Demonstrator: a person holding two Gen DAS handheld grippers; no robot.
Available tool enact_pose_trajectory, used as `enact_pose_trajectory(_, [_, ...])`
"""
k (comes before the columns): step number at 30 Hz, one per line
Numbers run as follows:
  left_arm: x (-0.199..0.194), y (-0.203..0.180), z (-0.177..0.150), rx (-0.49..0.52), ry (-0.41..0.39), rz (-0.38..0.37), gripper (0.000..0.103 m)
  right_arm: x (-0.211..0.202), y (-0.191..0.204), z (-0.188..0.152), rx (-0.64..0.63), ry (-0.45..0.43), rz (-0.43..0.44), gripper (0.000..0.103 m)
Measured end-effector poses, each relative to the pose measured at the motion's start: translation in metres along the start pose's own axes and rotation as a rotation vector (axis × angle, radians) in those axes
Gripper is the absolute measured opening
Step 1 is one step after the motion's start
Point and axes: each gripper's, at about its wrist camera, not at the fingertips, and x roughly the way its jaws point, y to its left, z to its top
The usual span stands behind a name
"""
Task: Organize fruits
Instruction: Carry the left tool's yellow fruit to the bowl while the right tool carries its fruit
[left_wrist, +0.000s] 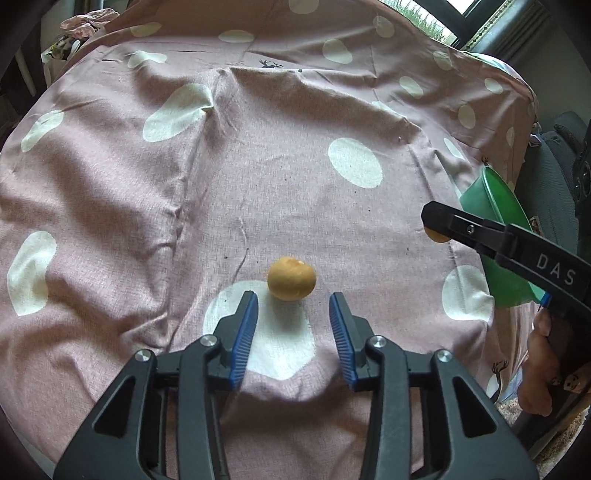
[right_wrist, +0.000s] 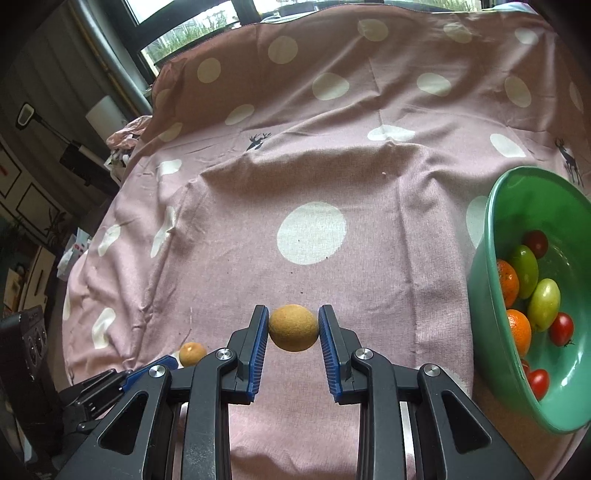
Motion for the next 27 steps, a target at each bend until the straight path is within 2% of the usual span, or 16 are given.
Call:
enact_pose_trajectory(8, [0.002,0.004,0.004,-0.020,-0.044,0.042,0.037,-0.004,-0.003,-0.001,0.009,-0.007,0.003,0.029])
enact_pose_trajectory(14, [0.002,-0.004,0.011,-0.019,-0.061,-0.032,0.039,-0.009,-0.009,0.001,0.025,-0.017,0.009,0.029])
enact_pose_trajectory(18, [0.012,-0.003,0.019,-0.055,-0.058,-0.010,0.038,-0.012,-0.011,0.001,0.028,-0.026,0.004,0.029])
enact_pose_trajectory(23, [0.023,-0.008,0.027,-0.048,-0.078,0.001,0.037,-0.016,-0.012,0.002,0.032,-0.035,0.016,0.029])
enact_pose_trajectory(25, [0.024,-0.010,0.027,-0.040,-0.098,0.010,0.036,-0.018,-0.013,0.002,0.033,-0.041,0.012,0.029])
enact_pose_trajectory(27, [0.027,-0.011,0.029,-0.036,-0.111,0.006,0.025,-0.020,-0.014,0.002,0.033,-0.045,0.012,0.029])
